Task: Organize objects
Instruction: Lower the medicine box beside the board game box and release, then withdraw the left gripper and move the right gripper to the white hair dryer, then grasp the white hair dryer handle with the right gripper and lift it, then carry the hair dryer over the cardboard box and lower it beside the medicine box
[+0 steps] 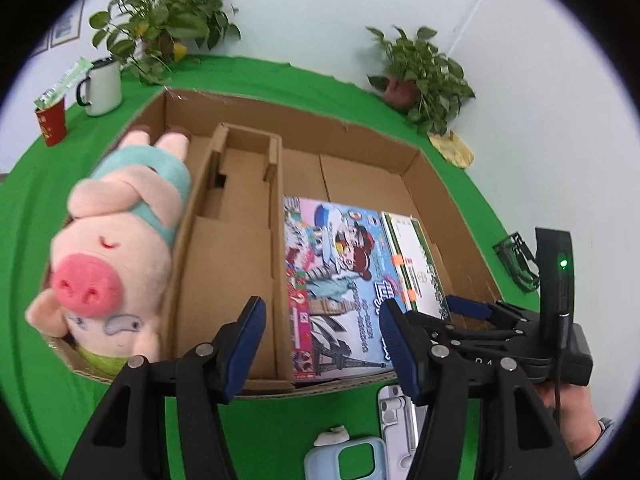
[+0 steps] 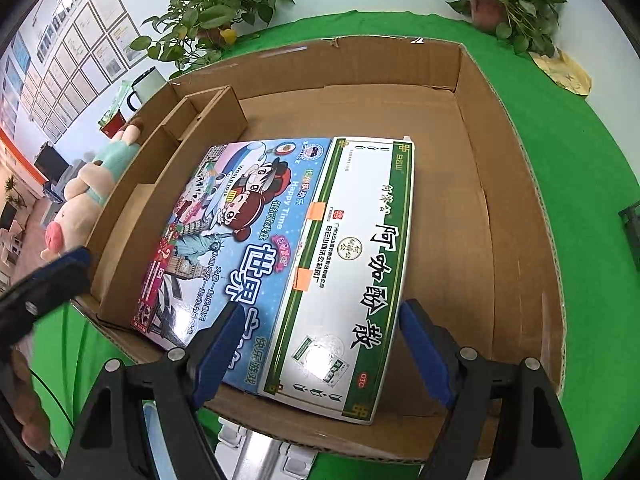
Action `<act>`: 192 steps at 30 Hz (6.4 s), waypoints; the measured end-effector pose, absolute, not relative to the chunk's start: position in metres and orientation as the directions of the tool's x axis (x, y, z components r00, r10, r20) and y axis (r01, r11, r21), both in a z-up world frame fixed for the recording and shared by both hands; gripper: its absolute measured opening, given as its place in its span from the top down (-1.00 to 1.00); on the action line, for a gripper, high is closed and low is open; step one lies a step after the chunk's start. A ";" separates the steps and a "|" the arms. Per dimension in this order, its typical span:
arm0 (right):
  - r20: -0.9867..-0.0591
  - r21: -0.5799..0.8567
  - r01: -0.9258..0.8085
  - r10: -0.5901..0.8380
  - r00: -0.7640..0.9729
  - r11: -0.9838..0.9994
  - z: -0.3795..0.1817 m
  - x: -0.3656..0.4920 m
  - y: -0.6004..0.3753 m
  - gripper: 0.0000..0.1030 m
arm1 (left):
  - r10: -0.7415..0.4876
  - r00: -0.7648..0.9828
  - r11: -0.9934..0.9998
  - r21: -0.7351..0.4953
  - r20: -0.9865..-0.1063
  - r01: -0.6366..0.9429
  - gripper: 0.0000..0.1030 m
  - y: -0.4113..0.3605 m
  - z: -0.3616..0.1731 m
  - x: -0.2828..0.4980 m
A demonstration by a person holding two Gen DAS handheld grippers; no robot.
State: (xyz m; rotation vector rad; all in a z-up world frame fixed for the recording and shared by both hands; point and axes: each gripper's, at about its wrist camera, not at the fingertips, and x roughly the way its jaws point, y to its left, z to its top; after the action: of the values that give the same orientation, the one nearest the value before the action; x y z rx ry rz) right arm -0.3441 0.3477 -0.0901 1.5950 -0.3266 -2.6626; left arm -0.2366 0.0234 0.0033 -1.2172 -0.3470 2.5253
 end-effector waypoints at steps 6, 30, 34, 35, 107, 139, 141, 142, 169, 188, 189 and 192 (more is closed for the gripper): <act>-0.810 0.168 -0.085 -0.089 -0.580 -0.982 -0.069 -0.327 0.349 -1.00 | 0.333 -0.506 -0.939 -0.327 -0.796 -0.103 -0.13 0.015 -0.019 -0.239; -0.582 0.093 -0.069 0.001 -0.813 -0.993 -0.003 -0.142 0.327 -1.00 | 0.093 -0.883 -0.990 0.055 -0.461 -0.132 -0.73 0.071 0.056 -0.106; -0.577 0.076 -0.060 0.005 -0.817 -0.995 -0.003 -0.133 0.319 -1.00 | 0.077 -0.894 -0.994 0.030 -0.442 -0.101 -0.74 0.074 0.052 -0.082; -0.584 0.078 -0.054 -0.002 -0.812 -0.996 -0.004 -0.131 0.319 -1.00 | 0.080 -0.889 -0.995 0.011 -0.450 -0.096 -0.74 0.073 0.049 -0.080; -0.825 0.256 -0.189 -0.112 -0.554 -0.948 -0.112 0.044 0.282 0.57 | 0.517 -0.300 -0.798 -0.325 -0.801 -0.507 -0.57 0.197 -0.082 0.000; -0.657 0.178 -0.097 -0.045 -0.752 -0.979 -0.035 -0.016 0.276 0.59 | 0.500 -0.566 -0.843 -0.220 -0.655 -0.491 0.23 0.182 0.015 -0.055; -0.640 0.164 -0.094 -0.033 -0.768 -0.982 -0.025 -0.028 0.279 0.59 | 0.519 -0.573 -0.834 -0.230 -0.635 -0.501 0.24 0.182 0.029 -0.072; -0.628 0.153 -0.094 -0.023 -0.778 -0.984 -0.018 -0.034 0.281 0.59 | 0.526 -0.575 -0.830 -0.232 -0.627 -0.507 0.24 0.182 0.033 -0.077; -0.823 0.318 -0.173 -0.181 -0.538 -0.932 -0.034 -0.297 0.441 0.56 | 0.668 -0.103 -0.722 -0.608 -0.737 -0.331 0.27 0.227 -0.027 -0.334; -0.890 0.235 -0.262 -0.099 -0.446 -0.936 -0.048 -0.344 0.451 0.53 | 0.689 0.058 -0.696 -0.682 -0.723 -0.227 0.14 0.232 -0.066 -0.374; -0.891 0.222 -0.260 -0.087 -0.445 -0.940 -0.050 -0.338 0.446 0.53 | 0.682 0.038 -0.705 -0.671 -0.730 -0.229 0.14 0.228 -0.063 -0.375; -0.894 0.183 -0.264 -0.048 -0.446 -0.947 -0.052 -0.337 0.438 0.53 | 0.680 0.015 -0.710 -0.664 -0.733 -0.235 0.11 0.220 -0.060 -0.377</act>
State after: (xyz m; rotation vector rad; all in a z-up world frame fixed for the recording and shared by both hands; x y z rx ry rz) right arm -0.3366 0.4380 -0.0517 1.7119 -0.4896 -2.7435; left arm -0.3774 0.2197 -0.0601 -1.6363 -0.4627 1.7699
